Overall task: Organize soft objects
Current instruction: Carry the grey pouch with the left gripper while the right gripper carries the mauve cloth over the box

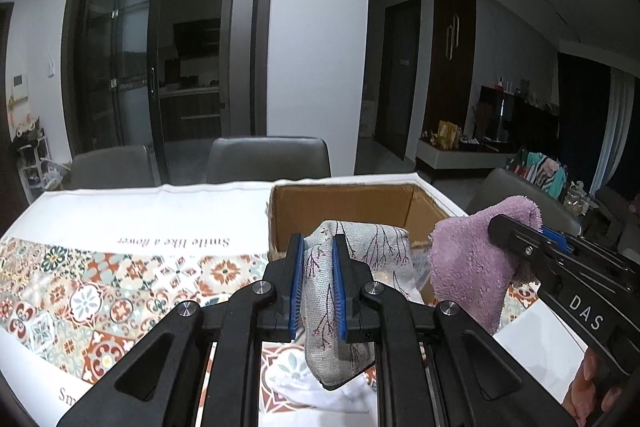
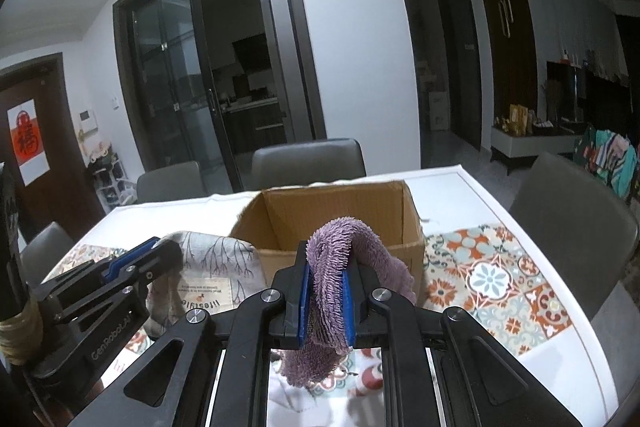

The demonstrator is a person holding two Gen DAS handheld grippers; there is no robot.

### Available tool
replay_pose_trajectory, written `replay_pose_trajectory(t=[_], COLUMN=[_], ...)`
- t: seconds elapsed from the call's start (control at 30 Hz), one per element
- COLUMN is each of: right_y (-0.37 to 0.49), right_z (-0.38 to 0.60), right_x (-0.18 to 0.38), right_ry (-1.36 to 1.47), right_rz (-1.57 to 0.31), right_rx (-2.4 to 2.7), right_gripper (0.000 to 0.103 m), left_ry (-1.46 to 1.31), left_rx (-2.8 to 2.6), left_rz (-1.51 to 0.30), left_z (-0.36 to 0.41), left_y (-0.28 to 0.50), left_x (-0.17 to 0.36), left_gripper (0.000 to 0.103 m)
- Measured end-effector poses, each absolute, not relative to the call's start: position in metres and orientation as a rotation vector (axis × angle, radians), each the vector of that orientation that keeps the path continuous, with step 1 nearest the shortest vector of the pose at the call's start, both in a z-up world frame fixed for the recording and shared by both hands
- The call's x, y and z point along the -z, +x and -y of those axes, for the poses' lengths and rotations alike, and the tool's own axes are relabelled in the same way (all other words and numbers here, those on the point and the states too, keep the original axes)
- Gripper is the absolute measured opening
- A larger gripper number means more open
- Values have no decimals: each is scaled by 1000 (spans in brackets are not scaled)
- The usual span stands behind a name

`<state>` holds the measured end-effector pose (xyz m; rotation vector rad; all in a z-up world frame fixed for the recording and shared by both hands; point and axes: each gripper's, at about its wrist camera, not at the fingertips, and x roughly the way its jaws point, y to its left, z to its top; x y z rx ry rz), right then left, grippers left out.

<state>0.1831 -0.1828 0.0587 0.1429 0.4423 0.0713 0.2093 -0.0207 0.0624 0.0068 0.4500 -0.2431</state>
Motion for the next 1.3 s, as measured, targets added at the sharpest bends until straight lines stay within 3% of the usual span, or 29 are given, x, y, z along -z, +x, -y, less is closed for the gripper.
replay_pose_trajectory(t=[0.63, 1.3], right_y=[212, 269], right_z=[181, 184], right_x=[-90, -91], right_ry=[106, 102], right_rz=[-360, -342], right_rx=[-91, -113], right_gripper=[15, 15], left_ry=[28, 56], left_rx=[229, 229], left_rz=[-357, -356], left_z=[27, 44], left_y=[240, 306], left_x=[-89, -82], left_gripper=[15, 15])
